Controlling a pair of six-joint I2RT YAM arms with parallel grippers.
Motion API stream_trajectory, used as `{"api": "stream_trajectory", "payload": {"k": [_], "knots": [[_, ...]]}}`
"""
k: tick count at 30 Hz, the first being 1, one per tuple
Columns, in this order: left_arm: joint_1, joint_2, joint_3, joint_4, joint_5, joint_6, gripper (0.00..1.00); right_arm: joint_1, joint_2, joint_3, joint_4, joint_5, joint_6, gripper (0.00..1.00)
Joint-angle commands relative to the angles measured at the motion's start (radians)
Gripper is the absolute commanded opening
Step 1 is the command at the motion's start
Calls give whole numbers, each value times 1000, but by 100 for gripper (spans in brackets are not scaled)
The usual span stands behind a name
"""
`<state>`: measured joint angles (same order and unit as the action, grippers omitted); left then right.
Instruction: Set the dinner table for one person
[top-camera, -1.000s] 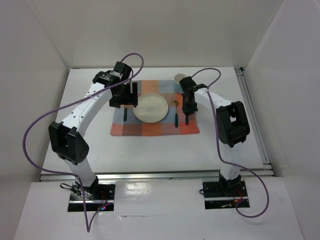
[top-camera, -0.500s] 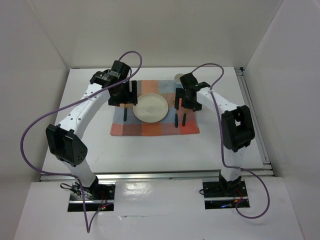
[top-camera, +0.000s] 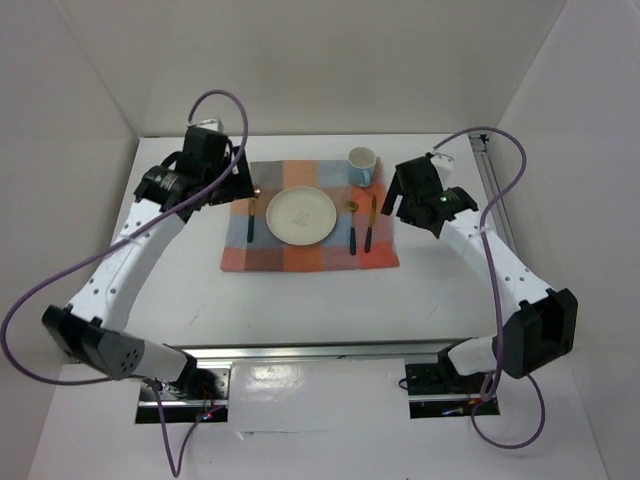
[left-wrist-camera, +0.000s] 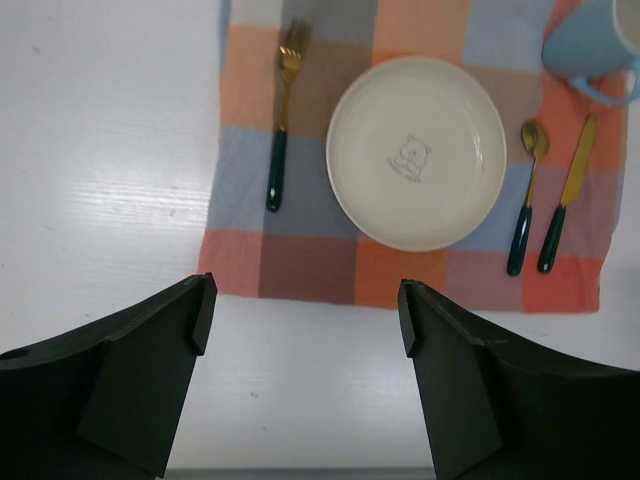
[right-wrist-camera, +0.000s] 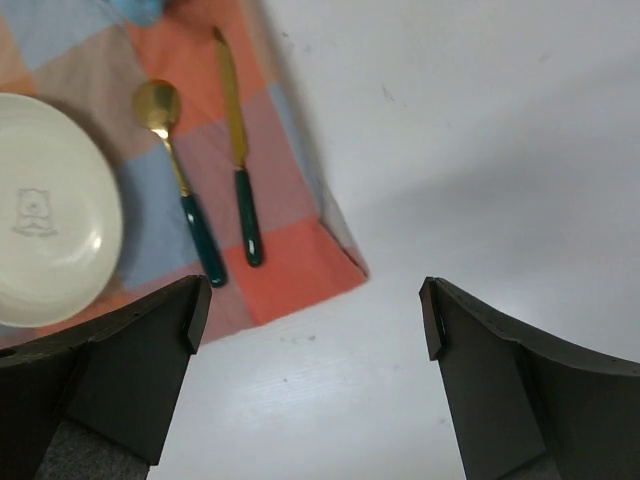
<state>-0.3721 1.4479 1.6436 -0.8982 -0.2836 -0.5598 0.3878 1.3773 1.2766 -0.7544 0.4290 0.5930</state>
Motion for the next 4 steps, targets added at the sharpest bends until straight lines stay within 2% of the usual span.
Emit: {"api": "stream_trajectory", "payload": {"k": [1,4], "knots": [[12,-115,-82,103,-153,-49,92,-1,-47,-29,-69,85,70,100],[35,-188,-146,116,-282,-67,92,-1,-95,-78,-76,99,59,100]]}}
